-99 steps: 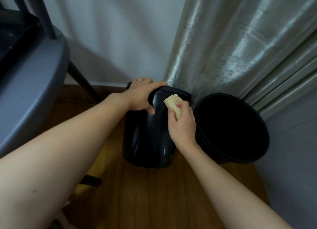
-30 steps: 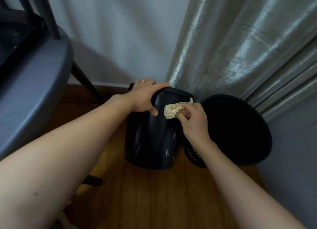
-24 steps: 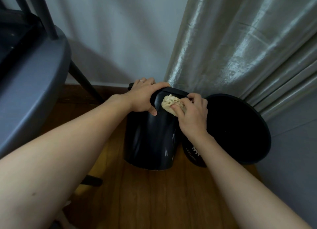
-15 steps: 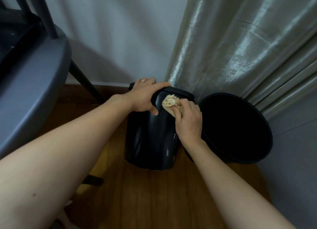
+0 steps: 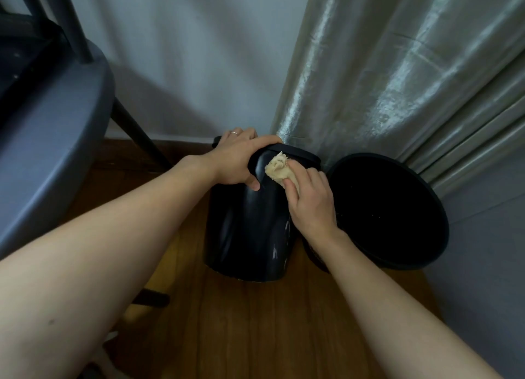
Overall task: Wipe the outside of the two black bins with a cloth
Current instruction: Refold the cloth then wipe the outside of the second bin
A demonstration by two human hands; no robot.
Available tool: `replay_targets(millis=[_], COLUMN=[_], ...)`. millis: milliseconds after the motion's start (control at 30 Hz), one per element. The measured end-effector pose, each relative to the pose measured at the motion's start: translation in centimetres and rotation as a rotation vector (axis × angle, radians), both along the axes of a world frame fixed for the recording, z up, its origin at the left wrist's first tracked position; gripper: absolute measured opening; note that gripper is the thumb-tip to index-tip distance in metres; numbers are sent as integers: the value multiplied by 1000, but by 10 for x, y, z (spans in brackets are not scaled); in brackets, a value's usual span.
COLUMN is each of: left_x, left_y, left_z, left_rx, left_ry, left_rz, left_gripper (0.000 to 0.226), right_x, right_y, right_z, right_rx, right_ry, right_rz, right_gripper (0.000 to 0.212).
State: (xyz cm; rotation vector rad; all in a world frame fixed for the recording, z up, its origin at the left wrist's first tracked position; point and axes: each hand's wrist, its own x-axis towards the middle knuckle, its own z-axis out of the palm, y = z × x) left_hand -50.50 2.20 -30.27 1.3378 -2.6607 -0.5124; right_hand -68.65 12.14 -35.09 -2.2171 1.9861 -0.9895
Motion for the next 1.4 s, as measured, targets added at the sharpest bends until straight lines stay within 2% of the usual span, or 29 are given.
replay_targets(millis=[200,400,567,733,967,1267,1400], left_x=[2,2,4,-9,-16,-8,-8], left_y=[-1,0,0,8,13,10,8], left_z=[0,2,1,4,7,6,6], left_rx=[14,23,36,-48,7,85,70], left_ry=[8,22,31,-9,4,184,158], left_rz=[-2,4,26,31,97,88,62], left_gripper=[104,102,104,102,97,90,91], right_x=[-5,-20,-15,-21,-13,-10,-11], right_y=[-4,-3,0,0,1,1,-2], right_z=[3,5,6,4,3,9,7], right_rx=[34,63,88,102,74,21,16], right_ry=[-49,-116,-147,-228,-207,-242,-212], right_rz=[86,-90,-45,-48,-32,-45,-9], right_gripper=[37,27,32,30,31,29,30])
